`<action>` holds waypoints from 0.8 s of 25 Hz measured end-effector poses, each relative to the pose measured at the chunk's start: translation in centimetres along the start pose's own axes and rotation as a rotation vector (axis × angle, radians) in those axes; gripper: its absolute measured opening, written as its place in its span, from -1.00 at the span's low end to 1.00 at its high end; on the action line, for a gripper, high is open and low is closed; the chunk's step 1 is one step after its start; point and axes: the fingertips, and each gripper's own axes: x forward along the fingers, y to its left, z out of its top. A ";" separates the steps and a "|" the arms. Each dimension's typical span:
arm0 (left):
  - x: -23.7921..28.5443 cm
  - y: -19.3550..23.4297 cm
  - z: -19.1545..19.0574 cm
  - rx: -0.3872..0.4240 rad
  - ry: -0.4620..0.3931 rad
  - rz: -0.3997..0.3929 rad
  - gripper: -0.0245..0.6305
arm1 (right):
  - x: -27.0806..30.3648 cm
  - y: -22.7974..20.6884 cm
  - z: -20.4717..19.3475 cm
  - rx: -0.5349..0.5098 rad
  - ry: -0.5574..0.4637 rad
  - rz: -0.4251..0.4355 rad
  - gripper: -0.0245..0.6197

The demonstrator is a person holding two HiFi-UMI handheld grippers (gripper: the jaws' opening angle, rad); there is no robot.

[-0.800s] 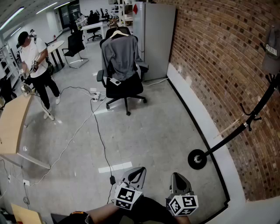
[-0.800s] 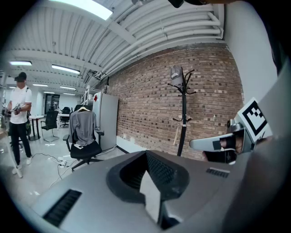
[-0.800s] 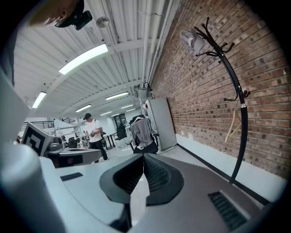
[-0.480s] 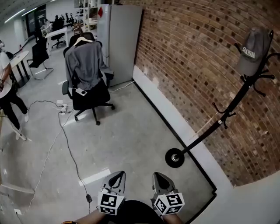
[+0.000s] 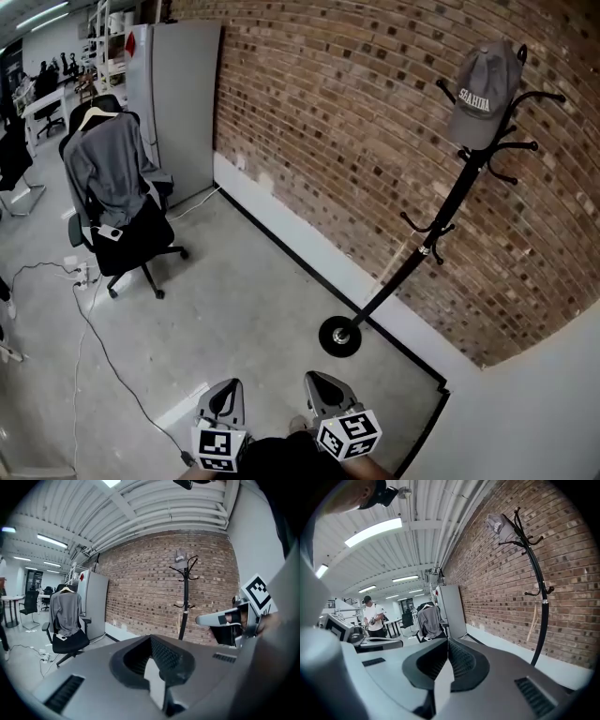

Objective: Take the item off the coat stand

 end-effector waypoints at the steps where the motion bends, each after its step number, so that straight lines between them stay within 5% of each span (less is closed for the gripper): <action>1: 0.6 -0.1 0.3 0.004 0.000 -0.008 -0.83 | 0.2 -0.4 0.2 0.002 -0.002 -0.005 -0.88; 11: 10.2 -0.2 3.9 0.046 -0.002 0.048 -0.83 | 6.2 -8.9 3.9 0.034 -0.053 0.030 -0.88; 20: 24.2 -5.1 12.1 0.072 -0.105 0.059 -0.83 | 8.5 -23.5 18.8 -0.004 -0.336 0.115 -0.88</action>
